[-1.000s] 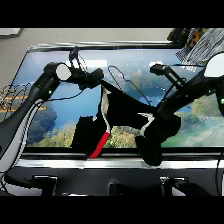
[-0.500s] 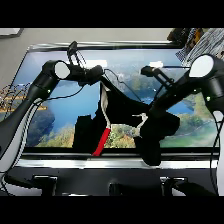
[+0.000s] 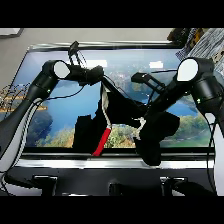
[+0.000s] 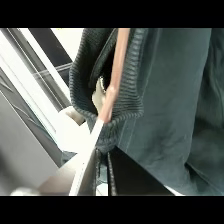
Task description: Fold the clothes and pants, and hang the long-sleeved shirts on hangers.
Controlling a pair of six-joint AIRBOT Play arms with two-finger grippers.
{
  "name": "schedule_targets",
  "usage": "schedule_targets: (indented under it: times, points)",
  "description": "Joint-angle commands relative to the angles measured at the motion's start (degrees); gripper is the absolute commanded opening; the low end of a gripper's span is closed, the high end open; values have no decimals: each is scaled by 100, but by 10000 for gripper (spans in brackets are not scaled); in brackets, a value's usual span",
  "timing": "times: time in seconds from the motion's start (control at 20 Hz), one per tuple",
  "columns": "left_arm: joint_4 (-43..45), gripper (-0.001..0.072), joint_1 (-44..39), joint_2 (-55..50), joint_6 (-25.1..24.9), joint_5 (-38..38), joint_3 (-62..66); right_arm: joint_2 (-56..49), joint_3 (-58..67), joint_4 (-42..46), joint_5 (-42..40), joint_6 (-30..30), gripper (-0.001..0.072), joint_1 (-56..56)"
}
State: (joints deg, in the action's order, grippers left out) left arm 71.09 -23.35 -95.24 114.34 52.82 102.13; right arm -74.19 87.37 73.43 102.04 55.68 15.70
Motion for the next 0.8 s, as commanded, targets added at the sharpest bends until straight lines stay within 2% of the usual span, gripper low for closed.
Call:
schedule_targets:
  times: [0.0, 0.4, 0.6, 0.75]
  points:
    - [35, 30, 17, 2, -195, -33, 90, -4, -4, 262, 155, 118, 24, 26]
    - [42, 30, 13, 4, -214, -26, 197, -184, -26, 302, 192, 245, 24, 26]
    - [-129, 30, -9, 4, -509, -37, 214, -378, -26, 105, 103, 245, 24, 33]
    - [-149, 30, -66, 7, -514, -35, 214, -529, -26, 68, -55, 245, 24, 33]
